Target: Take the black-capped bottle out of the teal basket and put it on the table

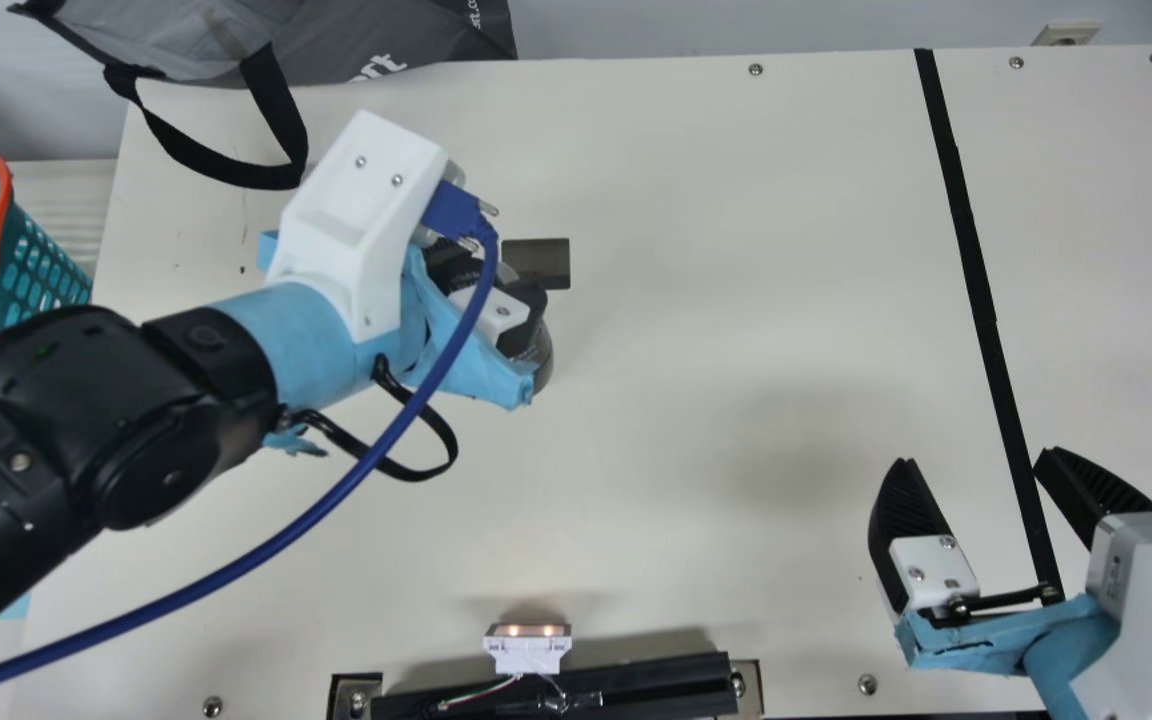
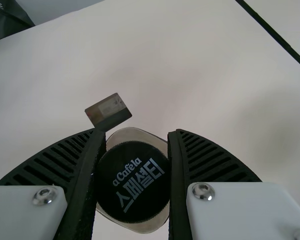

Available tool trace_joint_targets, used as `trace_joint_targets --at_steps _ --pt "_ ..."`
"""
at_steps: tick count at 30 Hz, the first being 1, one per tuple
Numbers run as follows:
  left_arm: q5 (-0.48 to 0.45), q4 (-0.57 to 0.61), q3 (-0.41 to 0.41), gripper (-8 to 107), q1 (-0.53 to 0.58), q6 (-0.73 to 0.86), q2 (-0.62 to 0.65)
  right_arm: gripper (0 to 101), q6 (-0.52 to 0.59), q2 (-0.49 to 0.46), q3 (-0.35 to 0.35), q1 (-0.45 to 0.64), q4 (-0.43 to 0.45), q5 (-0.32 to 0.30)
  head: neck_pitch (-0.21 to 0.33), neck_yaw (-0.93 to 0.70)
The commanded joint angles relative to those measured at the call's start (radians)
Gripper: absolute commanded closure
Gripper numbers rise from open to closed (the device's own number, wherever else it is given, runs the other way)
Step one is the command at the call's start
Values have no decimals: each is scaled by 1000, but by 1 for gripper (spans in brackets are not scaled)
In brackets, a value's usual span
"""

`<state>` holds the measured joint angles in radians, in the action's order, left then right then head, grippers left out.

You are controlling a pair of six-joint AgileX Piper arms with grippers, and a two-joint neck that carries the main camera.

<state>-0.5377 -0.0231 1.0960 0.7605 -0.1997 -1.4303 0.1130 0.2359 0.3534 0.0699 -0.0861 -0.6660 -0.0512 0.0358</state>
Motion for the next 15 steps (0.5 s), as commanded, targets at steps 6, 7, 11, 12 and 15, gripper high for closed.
trace_joint_targets --at_steps 6,7,11,12,15 --pt "4 29 -5 99 15 54 -16 10 0 0 0 0 0 0 4 -8" --pt "5 35 -6 99 17 66 -18 10 0 0 0 0 0 0 4 -8" --pt "8 70 -16 99 21 123 -20 10 0 0 0 0 0 0 4 -8" --pt "10 80 -19 99 20 138 -20 10 0 0 0 0 0 0 4 -8" --pt "13 107 -27 99 16 178 -20 10 0 0 0 0 0 0 4 -8"
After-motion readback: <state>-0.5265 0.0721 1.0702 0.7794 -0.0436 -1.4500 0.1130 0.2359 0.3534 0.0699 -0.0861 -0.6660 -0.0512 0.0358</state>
